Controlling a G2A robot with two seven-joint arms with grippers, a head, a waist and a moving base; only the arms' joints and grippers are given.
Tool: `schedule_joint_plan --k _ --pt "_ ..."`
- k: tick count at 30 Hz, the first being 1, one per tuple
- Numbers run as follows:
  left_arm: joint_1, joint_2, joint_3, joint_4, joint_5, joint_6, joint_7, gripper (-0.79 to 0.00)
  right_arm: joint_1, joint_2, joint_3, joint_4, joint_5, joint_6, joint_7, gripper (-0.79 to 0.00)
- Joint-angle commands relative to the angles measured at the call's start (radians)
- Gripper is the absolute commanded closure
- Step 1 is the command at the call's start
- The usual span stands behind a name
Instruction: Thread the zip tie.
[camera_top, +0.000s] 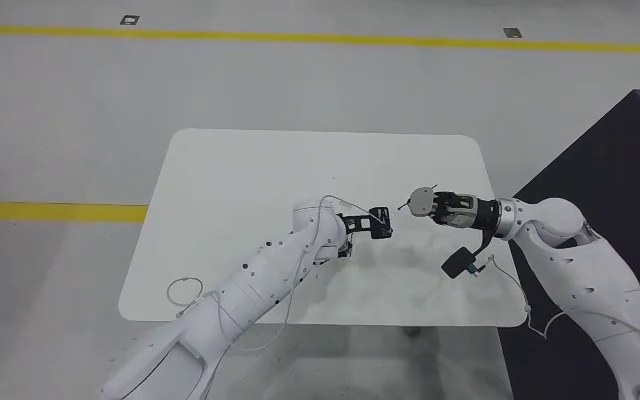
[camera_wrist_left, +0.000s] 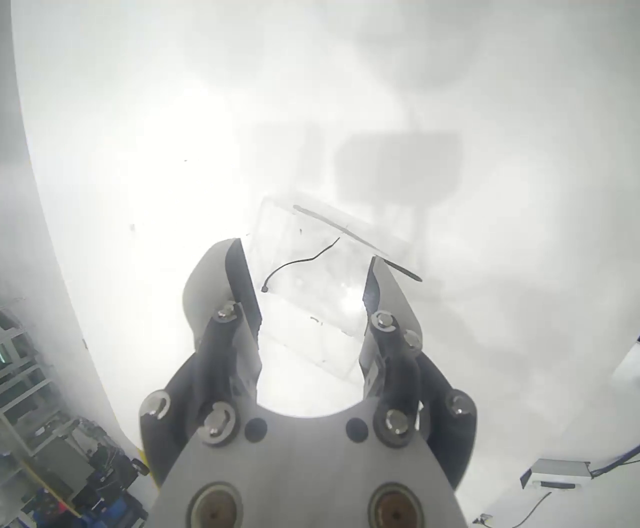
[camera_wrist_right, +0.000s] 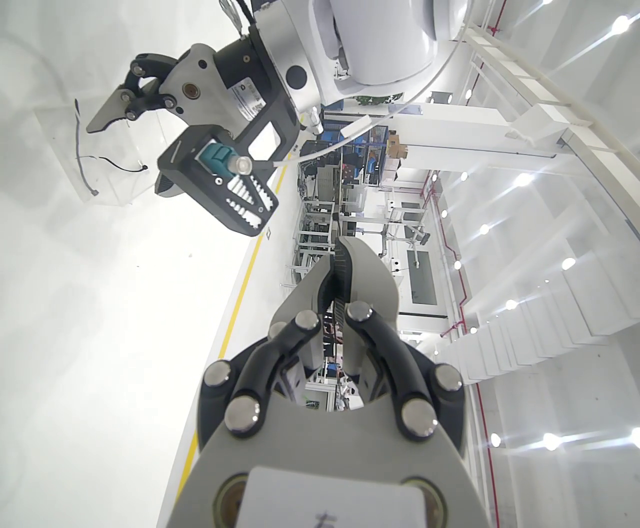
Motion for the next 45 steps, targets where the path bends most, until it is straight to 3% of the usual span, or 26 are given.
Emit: schedule_joint_plan --k 1,5,8,11,18,19,21,22,26,32,45 --pt "-0.01 -0.011 0.012 0.028 -0.007 0.005 0.005 -0.434 0.0 0.0 0.0 0.0 0.0 0.0 0.0 0.0" --pt "-0.032 -0.031 0.027 0.076 -0.022 0.006 0.012 -0.431 0.0 0.0 0.0 0.0 0.0 0.0 0.0 0.0" --pt "-0.045 -0.043 0.033 0.106 -0.034 0.007 0.015 -0.508 0.0 0.0 0.0 0.0 0.0 0.0 0.0 0.0" --pt "-0.053 -0.049 0.029 0.128 -0.045 0.005 0.029 -0.431 0.0 0.0 0.0 0.0 0.0 0.0 0.0 0.0" --pt "-0.045 -0.028 -0.016 0.097 -0.028 -0.021 0.058 -0.397 0.0 0.0 0.0 0.0 0.0 0.0 0.0 0.0" --pt "-0.041 -0.023 -0.025 0.085 -0.025 -0.029 0.055 -0.376 0.0 0.0 0.0 0.0 0.0 0.0 0.0 0.0" --pt "-0.035 -0.015 -0.037 0.062 -0.019 -0.037 0.039 -0.179 0.0 0.0 0.0 0.0 0.0 0.0 0.0 0.0" --pt "-0.029 -0.011 -0.044 0.046 -0.017 -0.039 0.027 -0.151 0.0 0.0 0.0 0.0 0.0 0.0 0.0 0.0" --pt "-0.009 0.008 -0.079 -0.031 -0.021 -0.074 -0.028 -0.132 0.0 0.0 0.0 0.0 0.0 0.0 0.0 0.0" --pt "0.015 0.013 -0.072 -0.075 0.01 -0.071 -0.072 -0.182 0.0 0.0 0.0 0.0 0.0 0.0 0.0 0.0" --pt "-0.04 -0.042 0.017 0.09 0.033 -0.078 0.026 -0.2 0.0 0.0 0.0 0.0 0.0 0.0 0.0 0.0"
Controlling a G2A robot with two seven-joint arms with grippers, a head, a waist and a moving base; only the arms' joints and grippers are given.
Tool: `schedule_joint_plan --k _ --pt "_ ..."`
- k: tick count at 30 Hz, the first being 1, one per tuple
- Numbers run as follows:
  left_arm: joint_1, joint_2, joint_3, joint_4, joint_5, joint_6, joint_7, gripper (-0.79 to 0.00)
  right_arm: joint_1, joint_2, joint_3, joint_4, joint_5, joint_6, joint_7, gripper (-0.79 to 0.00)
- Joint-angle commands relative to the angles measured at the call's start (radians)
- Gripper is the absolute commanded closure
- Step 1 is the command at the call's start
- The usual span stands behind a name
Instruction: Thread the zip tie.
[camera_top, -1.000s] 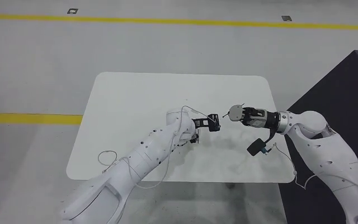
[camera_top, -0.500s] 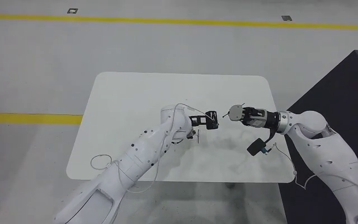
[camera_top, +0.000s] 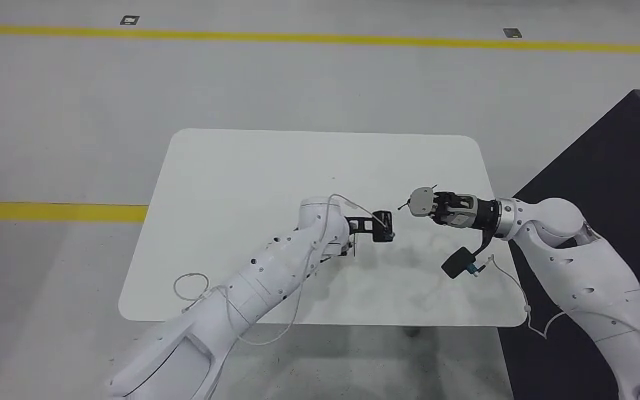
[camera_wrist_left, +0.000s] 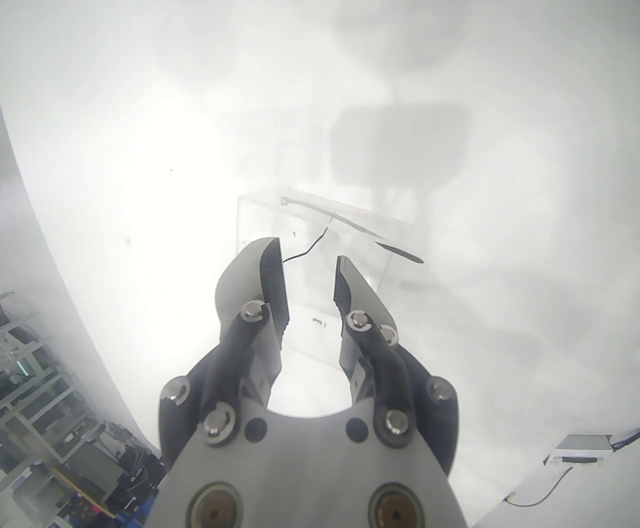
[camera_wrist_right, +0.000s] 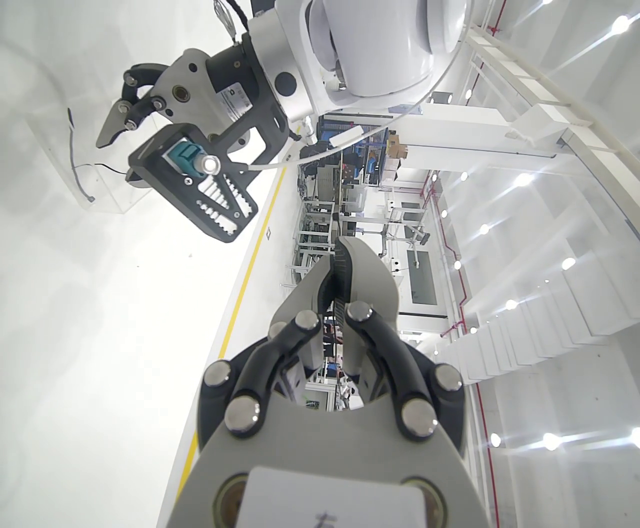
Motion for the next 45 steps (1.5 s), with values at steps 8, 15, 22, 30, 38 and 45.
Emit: schedule_joint_plan --k 8,15,22,30,38,45 --pt "-0.041 -0.051 0.05 0.116 -0.006 0.026 0.039 -0.2 0.0 0.0 0.0 0.0 0.0 0.0 0.0 0.0" --pt "-0.069 -0.089 0.079 0.19 -0.026 0.016 0.042 -0.231 0.0 0.0 0.0 0.0 0.0 0.0 0.0 0.0" --pt "-0.096 -0.116 0.1 0.244 -0.007 -0.006 0.068 -0.234 0.0 0.0 0.0 0.0 0.0 0.0 0.0 0.0" --pt "-0.107 -0.133 0.138 0.274 0.071 -0.039 0.145 -0.262 0.0 0.0 0.0 0.0 0.0 0.0 0.0 0.0" --pt "-0.122 -0.15 0.151 0.313 0.12 -0.05 0.198 -0.225 0.0 0.0 0.0 0.0 0.0 0.0 0.0 0.0" --pt "-0.133 -0.177 0.148 0.357 0.087 -0.08 0.182 -0.197 0.0 0.0 0.0 0.0 0.0 0.0 0.0 0.0"
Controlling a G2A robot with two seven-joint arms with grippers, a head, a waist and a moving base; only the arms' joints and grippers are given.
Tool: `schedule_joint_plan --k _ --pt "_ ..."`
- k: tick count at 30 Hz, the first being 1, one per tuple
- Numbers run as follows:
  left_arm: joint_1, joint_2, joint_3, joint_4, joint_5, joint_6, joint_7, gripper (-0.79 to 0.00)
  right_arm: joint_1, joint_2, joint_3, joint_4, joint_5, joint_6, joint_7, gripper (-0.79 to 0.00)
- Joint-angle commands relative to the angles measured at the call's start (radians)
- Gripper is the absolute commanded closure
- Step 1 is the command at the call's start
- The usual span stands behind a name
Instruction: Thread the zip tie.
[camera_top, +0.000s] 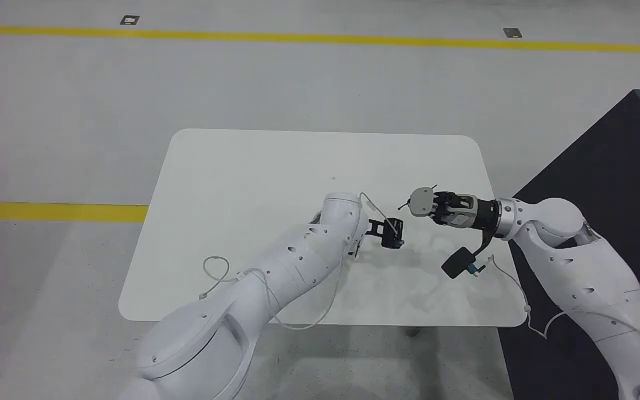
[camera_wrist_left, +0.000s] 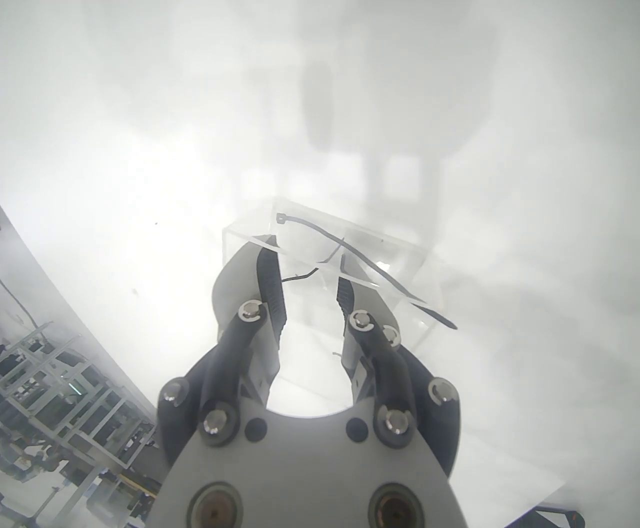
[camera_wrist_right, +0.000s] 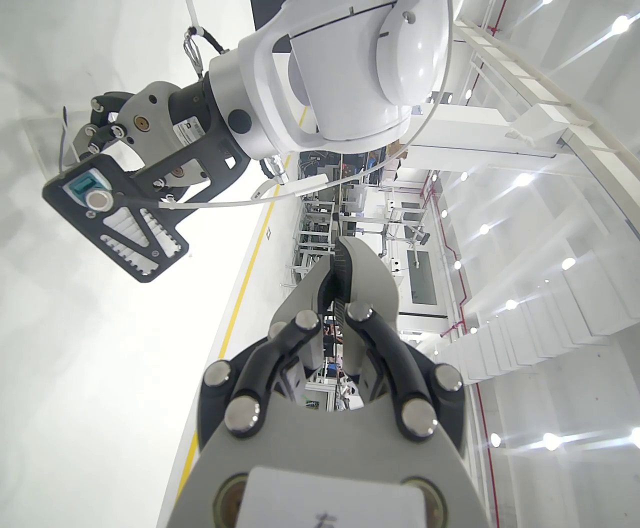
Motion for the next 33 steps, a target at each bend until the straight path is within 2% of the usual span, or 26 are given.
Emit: schedule_joint_plan --k 1,7,10,13,16,18,27,33 --pt "-0.004 -0.008 -0.002 0.014 -0.009 -0.003 -0.005 -0.194 0.0 0.0 0.0 0.0 0.0 0.0 0.0 0.0" --pt "-0.014 -0.028 -0.006 0.059 -0.032 -0.016 -0.019 -0.154 0.0 0.0 0.0 0.0 0.0 0.0 0.0 0.0" --pt "-0.018 -0.037 -0.005 0.078 -0.037 -0.021 -0.024 -0.092 0.0 0.0 0.0 0.0 0.0 0.0 0.0 0.0" --pt "-0.023 -0.046 -0.004 0.093 -0.04 -0.023 -0.025 -0.071 0.0 0.0 0.0 0.0 0.0 0.0 0.0 0.0" --pt "-0.029 -0.054 -0.005 0.102 -0.041 -0.024 -0.02 -0.071 0.0 0.0 0.0 0.0 0.0 0.0 0.0 0.0" --pt "-0.031 -0.057 -0.007 0.105 -0.041 -0.019 -0.012 -0.105 0.0 0.0 0.0 0.0 0.0 0.0 0.0 0.0" --pt "-0.028 -0.061 0.0 0.095 0.005 -0.005 -0.003 -0.123 0.0 0.0 0.0 0.0 0.0 0.0 0.0 0.0" --pt "-0.022 -0.064 0.006 0.094 0.039 0.013 0.017 -0.169 0.0 0.0 0.0 0.0 0.0 0.0 0.0 0.0"
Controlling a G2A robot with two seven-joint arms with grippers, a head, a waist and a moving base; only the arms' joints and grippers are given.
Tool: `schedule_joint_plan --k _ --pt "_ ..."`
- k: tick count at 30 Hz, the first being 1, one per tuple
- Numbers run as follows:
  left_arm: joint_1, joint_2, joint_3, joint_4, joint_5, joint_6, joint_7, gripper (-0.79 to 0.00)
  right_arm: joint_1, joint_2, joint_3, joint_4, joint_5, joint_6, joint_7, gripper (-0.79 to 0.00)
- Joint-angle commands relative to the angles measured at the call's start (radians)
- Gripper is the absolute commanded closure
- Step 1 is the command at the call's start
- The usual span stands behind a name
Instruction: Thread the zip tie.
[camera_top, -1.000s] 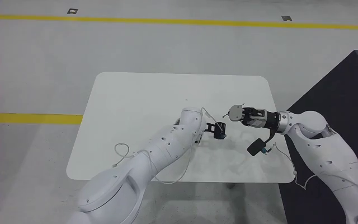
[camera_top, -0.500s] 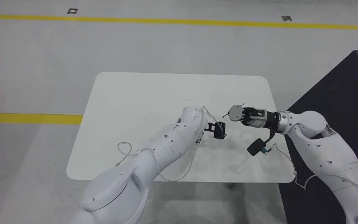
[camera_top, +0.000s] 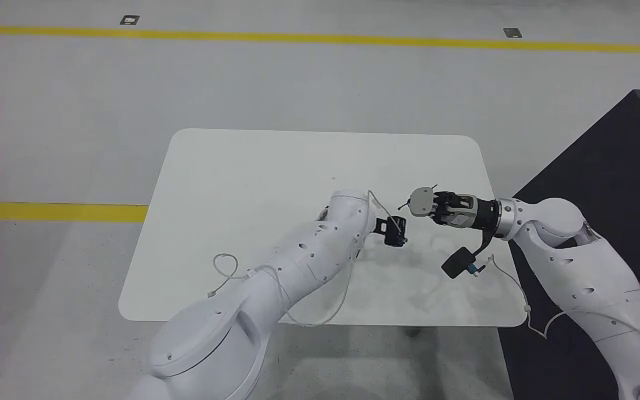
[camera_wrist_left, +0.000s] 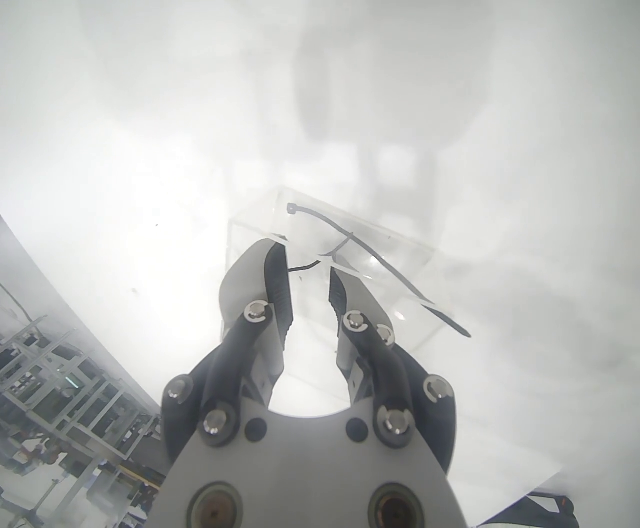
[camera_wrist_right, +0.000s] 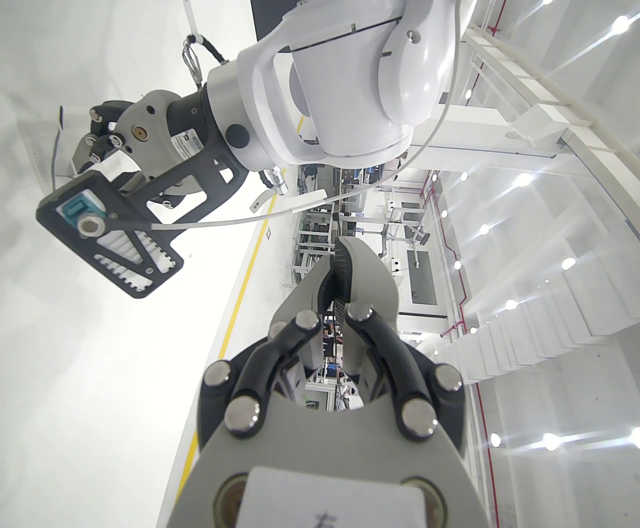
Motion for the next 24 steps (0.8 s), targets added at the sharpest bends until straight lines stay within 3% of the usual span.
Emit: schedule_joint_plan --k 1,10,14,24 --pt "0.001 -0.001 0.002 0.001 0.01 -0.004 0.011 -0.175 0.0 0.0 0.0 0.0 0.0 0.0 0.0 0.0" --pt "-0.002 -0.01 -0.004 0.018 0.016 -0.029 0.018 -0.166 0.0 0.0 0.0 0.0 0.0 0.0 0.0 0.0" --pt "-0.006 -0.018 -0.01 0.031 0.005 -0.037 0.005 0.0 0.0 0.0 0.0 0.0 0.0 0.0 0.0 0.0" --pt "-0.018 -0.029 -0.023 0.056 -0.001 -0.03 -0.01 0.0 0.0 0.0 0.0 0.0 0.0 0.0 0.0 0.0"
